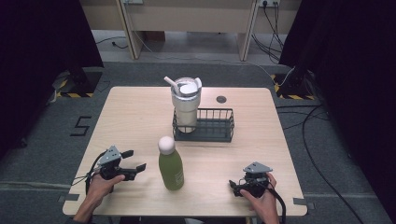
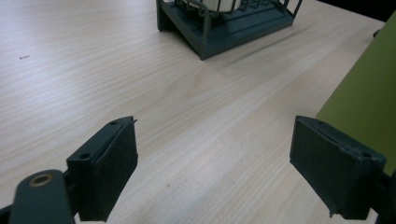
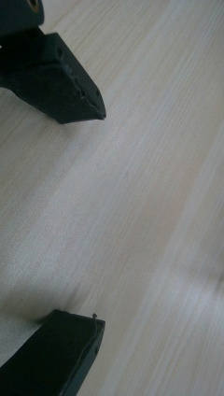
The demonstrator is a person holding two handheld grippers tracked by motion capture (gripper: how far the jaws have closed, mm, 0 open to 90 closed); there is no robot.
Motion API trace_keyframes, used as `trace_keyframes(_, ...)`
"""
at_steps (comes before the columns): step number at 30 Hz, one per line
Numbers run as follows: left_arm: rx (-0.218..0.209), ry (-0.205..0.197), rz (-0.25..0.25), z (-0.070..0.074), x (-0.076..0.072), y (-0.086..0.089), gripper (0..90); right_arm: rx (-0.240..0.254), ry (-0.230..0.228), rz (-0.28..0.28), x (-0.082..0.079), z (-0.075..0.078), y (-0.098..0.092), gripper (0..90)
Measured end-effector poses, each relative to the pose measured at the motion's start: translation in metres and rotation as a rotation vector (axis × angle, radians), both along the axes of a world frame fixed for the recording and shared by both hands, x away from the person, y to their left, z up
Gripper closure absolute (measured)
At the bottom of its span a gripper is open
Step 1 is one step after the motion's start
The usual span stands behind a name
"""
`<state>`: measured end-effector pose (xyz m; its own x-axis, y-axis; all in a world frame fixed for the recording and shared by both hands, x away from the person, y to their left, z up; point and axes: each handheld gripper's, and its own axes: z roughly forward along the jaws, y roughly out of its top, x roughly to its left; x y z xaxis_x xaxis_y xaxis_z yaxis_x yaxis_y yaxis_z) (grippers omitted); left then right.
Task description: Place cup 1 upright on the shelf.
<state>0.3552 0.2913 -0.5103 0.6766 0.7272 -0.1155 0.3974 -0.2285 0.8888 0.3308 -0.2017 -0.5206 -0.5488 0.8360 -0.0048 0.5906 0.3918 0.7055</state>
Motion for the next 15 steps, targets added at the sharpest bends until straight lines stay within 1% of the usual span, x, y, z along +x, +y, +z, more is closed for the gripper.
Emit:
trace_keyframes(7, 0.014, 0.019, -0.004, -0.004, -0.004, 0.001, 14.8, 0.000, 0.000, -0.001, 0.000, 0.000, 0.000, 2.4)
trace_keyframes(11, 0.031, 0.055, -0.005, -0.007, -0.006, 0.004, 14.8, 0.000, 0.000, 0.000, 0.000, 0.000, 0.000, 2.4)
trace_keyframes(15, 0.053, 0.071, -0.003, -0.011, -0.010, 0.005, 14.8, 0.001, 0.001, 0.000, 0.000, 0.000, 0.000, 2.4)
